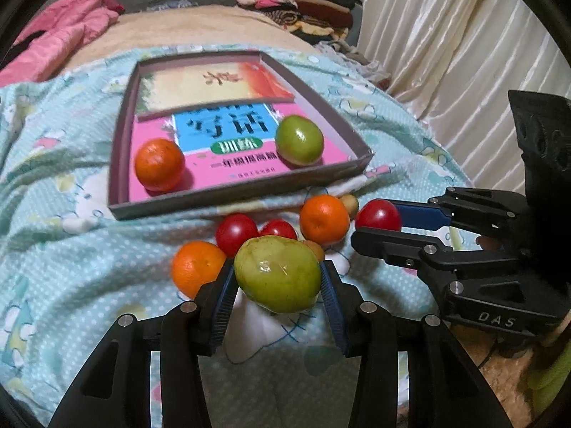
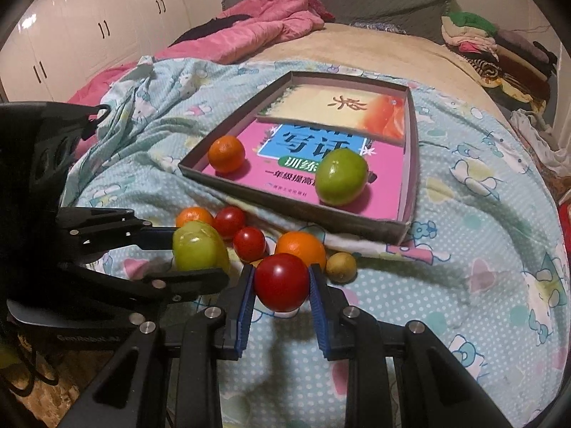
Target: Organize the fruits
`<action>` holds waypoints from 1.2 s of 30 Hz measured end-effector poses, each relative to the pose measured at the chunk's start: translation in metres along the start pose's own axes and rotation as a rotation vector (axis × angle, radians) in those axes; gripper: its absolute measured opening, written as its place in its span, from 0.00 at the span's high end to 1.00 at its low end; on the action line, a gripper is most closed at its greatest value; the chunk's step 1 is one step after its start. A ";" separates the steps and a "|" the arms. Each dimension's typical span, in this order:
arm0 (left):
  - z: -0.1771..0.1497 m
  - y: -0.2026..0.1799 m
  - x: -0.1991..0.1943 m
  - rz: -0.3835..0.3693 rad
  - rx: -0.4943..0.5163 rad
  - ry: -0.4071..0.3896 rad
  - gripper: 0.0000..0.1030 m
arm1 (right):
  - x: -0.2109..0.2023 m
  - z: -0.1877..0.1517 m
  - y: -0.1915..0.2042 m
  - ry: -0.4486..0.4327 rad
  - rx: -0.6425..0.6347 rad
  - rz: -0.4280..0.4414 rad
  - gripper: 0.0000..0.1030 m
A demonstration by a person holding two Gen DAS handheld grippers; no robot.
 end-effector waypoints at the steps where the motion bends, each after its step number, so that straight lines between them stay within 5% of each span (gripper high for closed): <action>1: 0.001 0.000 -0.002 -0.003 -0.002 -0.009 0.54 | -0.001 0.000 -0.001 -0.006 0.005 0.000 0.71; 36: 0.014 0.026 -0.040 0.081 -0.088 -0.191 0.54 | -0.029 0.012 -0.015 -0.220 0.097 0.008 0.71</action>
Point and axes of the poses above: each gripper's, at about its wrist camera, not at the fingertips, and x roughly the way its jaws point, y to its left, z to its top, the point moved 1 cm from there along x, roughly the way its jaws point, and after that the axes turned 5 degrees about z, right-handed, at the moved point
